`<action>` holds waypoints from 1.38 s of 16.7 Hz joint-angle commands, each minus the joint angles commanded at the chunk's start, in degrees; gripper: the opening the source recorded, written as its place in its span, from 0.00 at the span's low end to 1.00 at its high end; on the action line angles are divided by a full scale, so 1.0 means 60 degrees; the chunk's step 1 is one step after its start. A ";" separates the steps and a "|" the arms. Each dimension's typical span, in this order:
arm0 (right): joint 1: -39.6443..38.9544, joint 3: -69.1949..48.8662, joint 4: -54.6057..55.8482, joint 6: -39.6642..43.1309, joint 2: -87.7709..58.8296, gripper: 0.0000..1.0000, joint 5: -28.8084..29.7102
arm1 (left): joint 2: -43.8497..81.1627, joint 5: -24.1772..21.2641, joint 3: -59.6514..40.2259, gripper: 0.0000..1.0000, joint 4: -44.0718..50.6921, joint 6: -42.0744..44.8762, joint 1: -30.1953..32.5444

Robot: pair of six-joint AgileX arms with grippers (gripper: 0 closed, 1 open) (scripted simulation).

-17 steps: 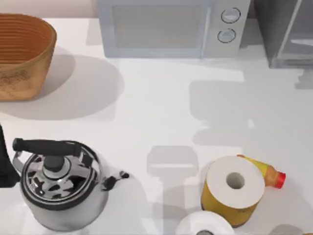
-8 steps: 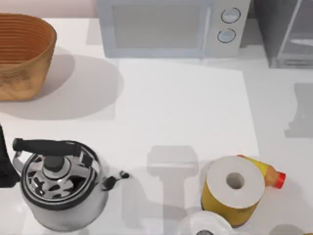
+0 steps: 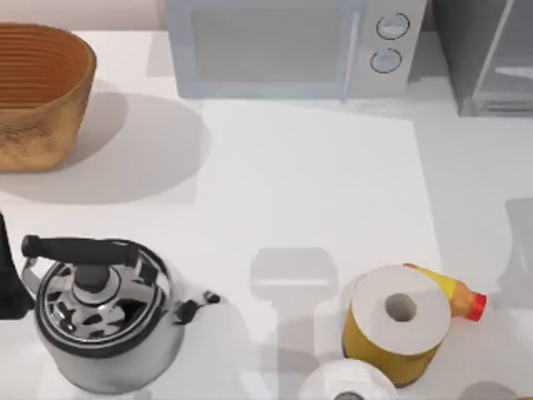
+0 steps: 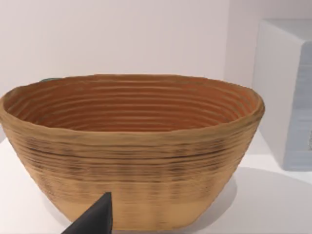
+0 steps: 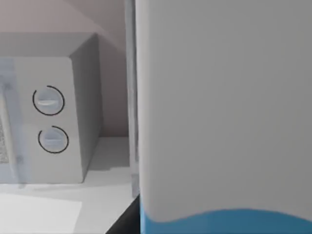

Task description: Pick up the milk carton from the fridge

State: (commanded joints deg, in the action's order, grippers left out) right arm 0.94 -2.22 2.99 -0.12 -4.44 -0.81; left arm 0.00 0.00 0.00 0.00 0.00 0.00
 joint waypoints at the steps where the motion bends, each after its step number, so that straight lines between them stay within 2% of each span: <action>1: -0.0070 0.0166 -0.0222 0.0008 0.0336 0.00 0.0060 | 0.0000 0.0000 0.0000 1.00 0.0000 0.0000 0.0000; 9: -0.0126 0.0352 -0.0475 0.0001 0.0692 0.00 0.0115 | 0.0000 0.0000 0.0000 1.00 0.0000 0.0000 0.0000; 12: -0.0030 0.0305 0.0139 0.0008 0.0097 0.00 -0.0356 | 0.0000 0.0000 0.0000 1.00 0.0000 0.0000 0.0000; 16: 0.0286 0.0154 0.2355 0.0013 -0.2085 0.00 -0.1800 | 0.0000 0.0000 0.0000 1.00 0.0000 0.0000 0.0000; 23: 0.1024 0.0019 0.8103 -0.0178 -0.8279 0.00 -0.5267 | 0.0000 0.0000 0.0000 1.00 0.0000 0.0000 0.0000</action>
State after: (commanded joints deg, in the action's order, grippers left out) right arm 7.09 -2.10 51.61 -1.19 -54.12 -32.41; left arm 0.00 0.00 0.00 0.00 0.00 0.00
